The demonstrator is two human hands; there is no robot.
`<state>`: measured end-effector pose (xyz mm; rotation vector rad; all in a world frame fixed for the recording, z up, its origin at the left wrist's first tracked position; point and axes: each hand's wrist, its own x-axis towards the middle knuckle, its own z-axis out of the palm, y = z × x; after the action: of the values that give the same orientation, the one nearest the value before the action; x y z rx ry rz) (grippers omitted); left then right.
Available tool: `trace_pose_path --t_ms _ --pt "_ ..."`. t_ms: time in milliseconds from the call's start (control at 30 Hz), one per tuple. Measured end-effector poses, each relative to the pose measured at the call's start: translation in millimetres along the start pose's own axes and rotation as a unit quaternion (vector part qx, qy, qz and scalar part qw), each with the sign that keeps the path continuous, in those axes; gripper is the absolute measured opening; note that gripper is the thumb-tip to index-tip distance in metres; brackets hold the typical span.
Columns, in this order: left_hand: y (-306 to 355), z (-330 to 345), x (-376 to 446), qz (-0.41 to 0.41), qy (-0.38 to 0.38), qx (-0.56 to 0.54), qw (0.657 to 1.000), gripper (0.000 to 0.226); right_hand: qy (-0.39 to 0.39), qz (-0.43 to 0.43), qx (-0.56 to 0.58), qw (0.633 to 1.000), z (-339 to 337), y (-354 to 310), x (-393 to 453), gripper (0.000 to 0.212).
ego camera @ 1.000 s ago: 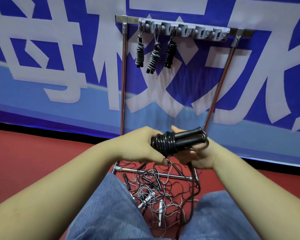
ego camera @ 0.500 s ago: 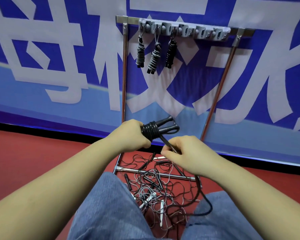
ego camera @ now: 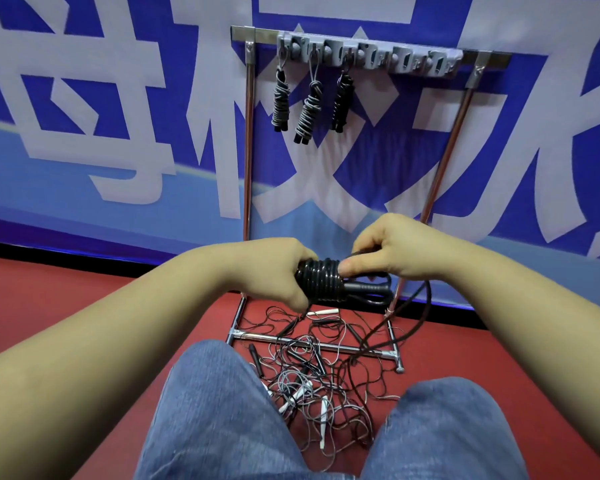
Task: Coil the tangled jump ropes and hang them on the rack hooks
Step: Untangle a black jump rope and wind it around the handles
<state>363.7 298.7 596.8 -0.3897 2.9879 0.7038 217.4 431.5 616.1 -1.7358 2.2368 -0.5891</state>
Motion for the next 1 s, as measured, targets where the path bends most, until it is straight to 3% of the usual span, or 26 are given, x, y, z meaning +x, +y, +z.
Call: trace_pose_path --t_ms 100,233,300,367,433,467,500,533,600,633,700,767,867,1000 --pt "-1 -1 -2 0.029 -0.010 -0.047 0.998 0.031 -0.102 0.050 0.105 0.988 1 6 2 0.063" --pt "-5 3 -2 0.043 -0.054 -0.102 0.992 0.028 -0.198 0.119 0.299 0.926 20 22 2 0.060" --pt "-8 7 -2 0.043 -0.083 -0.125 0.988 0.026 -0.209 0.143 0.386 0.887 38 28 -2 0.063" --pt "-11 14 -2 0.042 -0.097 -0.166 0.980 0.022 -0.206 0.168 0.500 0.824 58 30 -7 0.058" --pt "-12 21 1 0.036 -0.087 -0.217 0.972 0.020 -0.151 0.187 0.626 0.742 75 23 -8 0.048" --pt "-12 23 3 0.031 -0.077 -0.237 0.968 0.020 -0.097 0.188 0.662 0.719 82 18 -7 0.046" --pt "-14 25 6 0.022 -0.065 -0.251 0.965 0.021 -0.023 0.190 0.663 0.724 88 14 -4 0.044" --pt "-15 25 8 0.011 -0.053 -0.263 0.963 0.021 0.055 0.196 0.628 0.751 93 10 -2 0.041" --pt "-20 24 11 -0.018 -0.030 -0.275 0.961 0.021 0.160 0.214 0.487 0.832 95 3 1 0.035" --pt "-23 23 12 -0.032 -0.019 -0.280 0.959 0.021 0.172 0.217 0.412 0.868 96 2 0 0.035" --pt "-30 21 12 -0.057 0.006 -0.289 0.956 0.020 0.146 0.191 0.292 0.926 96 2 -5 0.040" --pt "-39 20 12 -0.087 0.039 -0.273 0.957 0.020 0.092 0.159 0.230 0.956 99 1 -13 0.034" --pt "-45 23 13 -0.130 0.062 -0.201 0.969 0.017 0.054 0.131 0.150 0.978 98 -3 -24 0.029" --pt "-41 29 17 -0.167 0.083 -0.106 0.977 0.016 0.064 0.081 -0.045 0.994 77 -9 -28 0.026"
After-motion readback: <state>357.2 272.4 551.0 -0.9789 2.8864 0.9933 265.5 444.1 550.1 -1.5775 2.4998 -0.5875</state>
